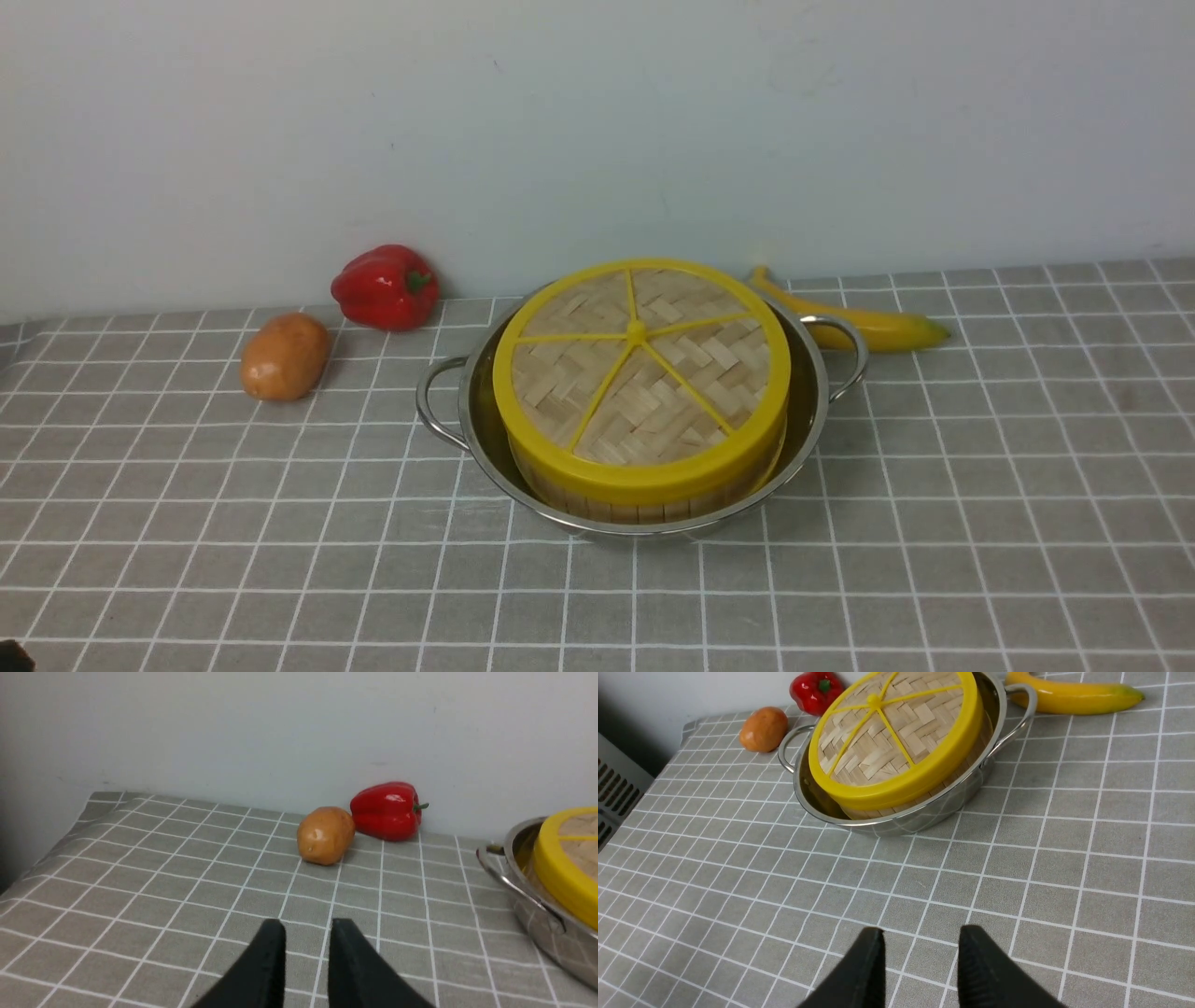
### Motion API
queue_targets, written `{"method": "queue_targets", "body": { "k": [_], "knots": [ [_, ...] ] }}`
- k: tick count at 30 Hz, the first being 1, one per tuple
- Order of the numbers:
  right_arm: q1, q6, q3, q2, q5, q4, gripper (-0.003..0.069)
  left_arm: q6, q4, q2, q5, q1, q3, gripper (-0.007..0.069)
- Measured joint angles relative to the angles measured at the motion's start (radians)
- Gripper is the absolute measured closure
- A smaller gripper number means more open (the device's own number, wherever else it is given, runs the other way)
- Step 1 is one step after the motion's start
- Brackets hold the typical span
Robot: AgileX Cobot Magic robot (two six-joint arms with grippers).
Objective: Place the steamer in the pot on the grey tablecloth, and put the lid on the steamer.
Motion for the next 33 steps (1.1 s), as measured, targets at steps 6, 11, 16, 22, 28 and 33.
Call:
{"method": "queue_targets", "body": {
  "k": [6, 11, 16, 22, 28, 33],
  "knots": [
    [0.000, 0.000, 0.000, 0.000, 0.000, 0.000, 0.0419, 0.323, -0.165, 0.000, 0.002, 0.000, 0.000, 0.0476],
    [0.000, 0.000, 0.000, 0.000, 0.000, 0.000, 0.0419, 0.500, -0.190, 0.000, 0.002, 0.000, 0.000, 0.0468],
    [0.000, 0.000, 0.000, 0.000, 0.000, 0.000, 0.0419, 0.548, -0.193, 0.000, 0.003, 0.001, 0.000, 0.0462],
    [0.000, 0.000, 0.000, 0.000, 0.000, 0.000, 0.0419, 0.555, -0.195, 0.000, 0.003, 0.001, 0.000, 0.0455],
    [-0.084, -0.050, 0.005, 0.000, -0.057, -0.039, 0.0419, 0.555, -0.195, 0.000, 0.003, 0.002, 0.000, 0.0444],
    [-0.255, -0.147, 0.073, -0.009, -0.373, -0.153, 0.0419, 0.557, -0.195, 0.000, 0.004, 0.002, 0.000, 0.0436]
  ]
}}
